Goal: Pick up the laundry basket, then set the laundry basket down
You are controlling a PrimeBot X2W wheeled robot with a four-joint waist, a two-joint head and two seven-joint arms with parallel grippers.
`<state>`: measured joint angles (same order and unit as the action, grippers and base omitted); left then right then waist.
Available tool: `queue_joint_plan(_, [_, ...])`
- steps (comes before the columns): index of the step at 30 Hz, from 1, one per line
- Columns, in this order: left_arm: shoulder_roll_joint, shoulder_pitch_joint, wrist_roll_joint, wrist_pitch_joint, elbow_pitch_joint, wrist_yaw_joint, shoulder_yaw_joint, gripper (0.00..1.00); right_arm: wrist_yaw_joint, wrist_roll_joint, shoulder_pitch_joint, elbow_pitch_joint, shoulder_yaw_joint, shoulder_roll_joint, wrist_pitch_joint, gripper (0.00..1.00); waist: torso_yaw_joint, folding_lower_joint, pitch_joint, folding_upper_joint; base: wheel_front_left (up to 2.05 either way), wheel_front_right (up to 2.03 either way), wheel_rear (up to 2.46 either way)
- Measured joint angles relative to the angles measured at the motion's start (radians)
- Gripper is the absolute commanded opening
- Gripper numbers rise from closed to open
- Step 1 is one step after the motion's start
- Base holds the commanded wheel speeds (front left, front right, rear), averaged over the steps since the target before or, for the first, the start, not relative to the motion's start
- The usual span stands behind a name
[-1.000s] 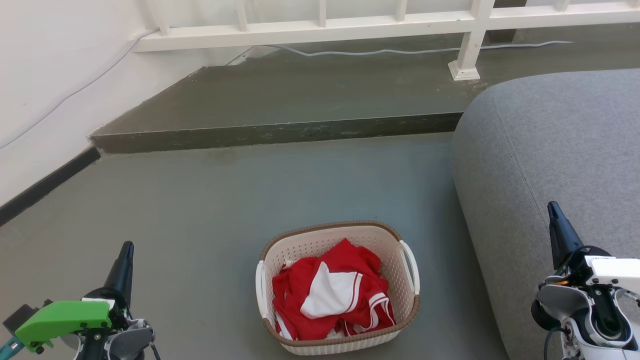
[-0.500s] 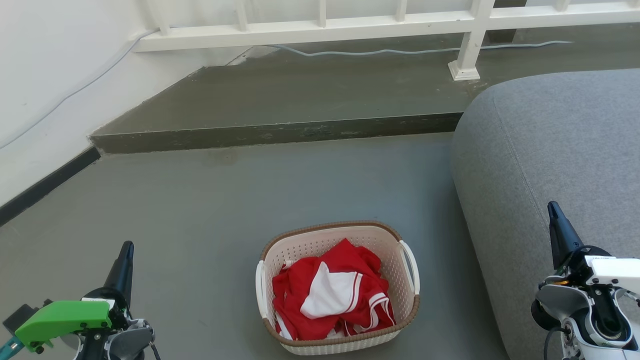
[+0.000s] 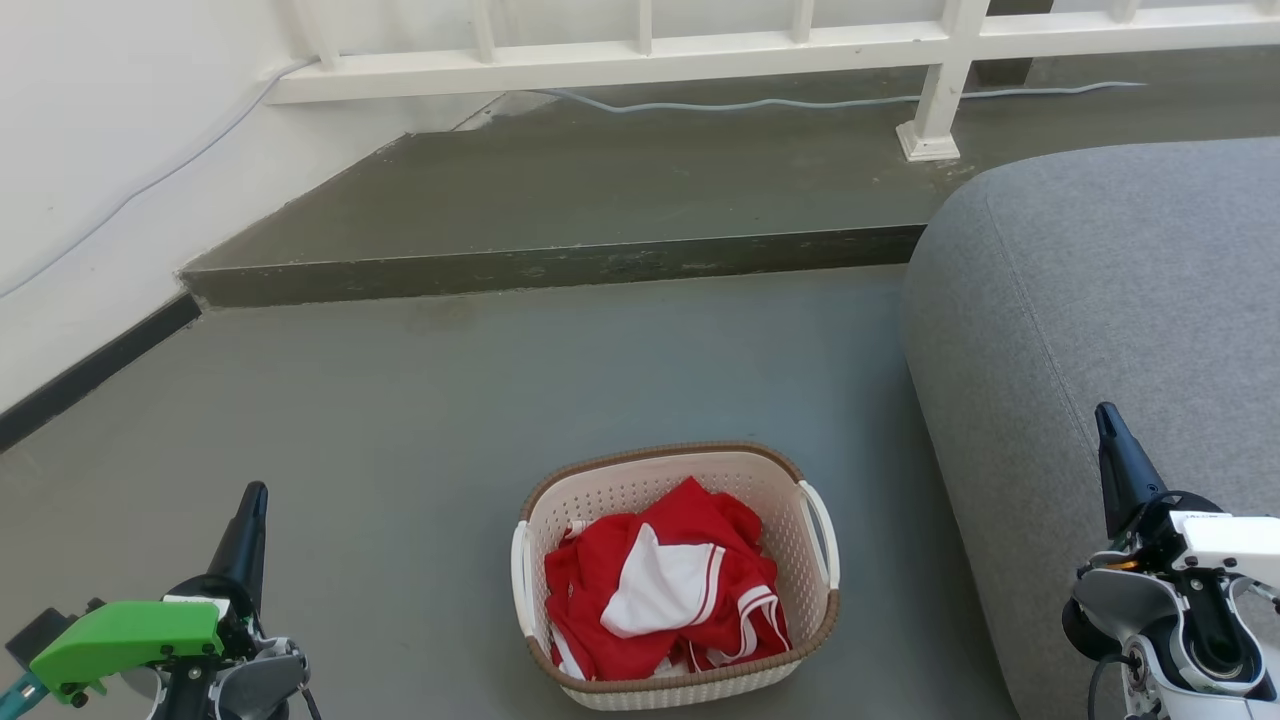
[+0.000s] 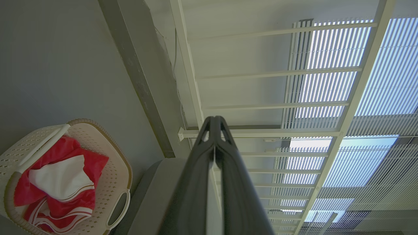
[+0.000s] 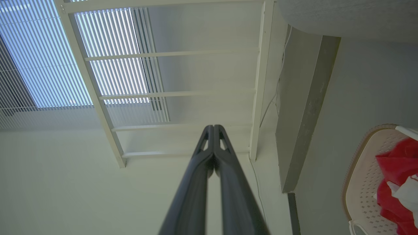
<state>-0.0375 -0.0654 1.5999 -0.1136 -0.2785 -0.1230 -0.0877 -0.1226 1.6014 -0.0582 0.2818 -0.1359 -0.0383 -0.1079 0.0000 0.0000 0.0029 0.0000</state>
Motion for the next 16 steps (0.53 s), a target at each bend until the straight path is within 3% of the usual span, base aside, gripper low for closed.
queue_joint_plan(16, [0.0, 0.0, 0.0, 0.0, 0.0, 0.0, 0.0, 0.0, 0.0, 0.0, 0.0, 0.0, 0.0, 0.0, 0.0, 0.0, 0.0, 0.0, 0.0, 0.0, 0.0, 0.0, 0.0])
